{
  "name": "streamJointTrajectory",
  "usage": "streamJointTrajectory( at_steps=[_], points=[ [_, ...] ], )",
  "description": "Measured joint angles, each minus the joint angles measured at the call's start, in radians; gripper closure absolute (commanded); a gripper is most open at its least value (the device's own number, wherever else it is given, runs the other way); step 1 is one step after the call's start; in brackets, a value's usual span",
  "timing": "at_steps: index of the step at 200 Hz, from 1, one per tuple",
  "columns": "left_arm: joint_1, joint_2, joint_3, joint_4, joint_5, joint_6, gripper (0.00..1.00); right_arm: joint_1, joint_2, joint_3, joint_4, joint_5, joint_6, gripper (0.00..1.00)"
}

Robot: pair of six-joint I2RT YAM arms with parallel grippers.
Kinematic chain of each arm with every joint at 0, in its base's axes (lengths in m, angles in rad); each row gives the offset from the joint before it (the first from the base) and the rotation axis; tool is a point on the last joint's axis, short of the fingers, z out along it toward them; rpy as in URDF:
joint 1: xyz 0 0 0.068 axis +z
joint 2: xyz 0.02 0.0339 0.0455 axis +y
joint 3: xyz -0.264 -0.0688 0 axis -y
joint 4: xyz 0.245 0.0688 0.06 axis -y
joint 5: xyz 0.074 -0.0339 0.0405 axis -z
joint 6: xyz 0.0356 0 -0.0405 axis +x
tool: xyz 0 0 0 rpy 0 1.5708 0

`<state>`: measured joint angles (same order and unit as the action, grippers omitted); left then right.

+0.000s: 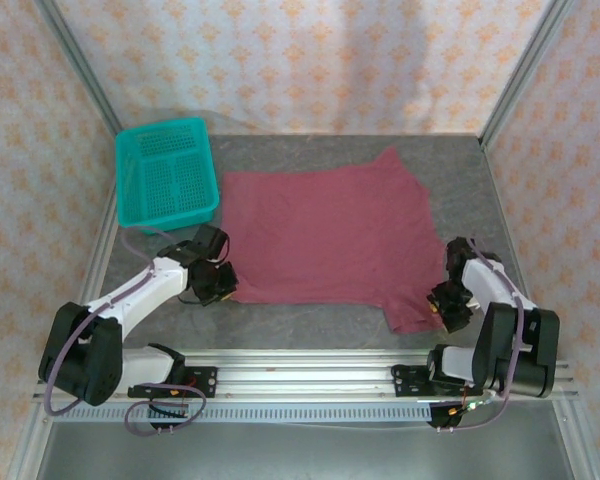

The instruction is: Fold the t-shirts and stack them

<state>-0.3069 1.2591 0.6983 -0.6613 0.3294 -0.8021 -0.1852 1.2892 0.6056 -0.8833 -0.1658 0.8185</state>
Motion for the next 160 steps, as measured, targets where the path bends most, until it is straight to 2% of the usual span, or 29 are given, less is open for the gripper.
streamJointTrajectory(
  at_steps=[45,65,117,160],
  points=[
    [0.009,-0.033,0.0,-0.004,0.002,0.011,1.0,0.0,0.01,-0.011,0.06,-0.037,0.047,0.92],
    [0.009,-0.048,0.0,-0.007,0.002,0.012,1.0,0.0,-0.017,-0.01,0.054,-0.037,0.055,1.0],
    [0.022,-0.109,0.0,-0.044,-0.005,0.018,1.0,0.0,-0.107,0.008,0.003,-0.052,0.03,1.0],
    [0.022,-0.127,0.029,-0.071,-0.02,0.019,1.0,0.0,-0.238,0.141,-0.099,-0.072,-0.006,1.0]
  ],
)
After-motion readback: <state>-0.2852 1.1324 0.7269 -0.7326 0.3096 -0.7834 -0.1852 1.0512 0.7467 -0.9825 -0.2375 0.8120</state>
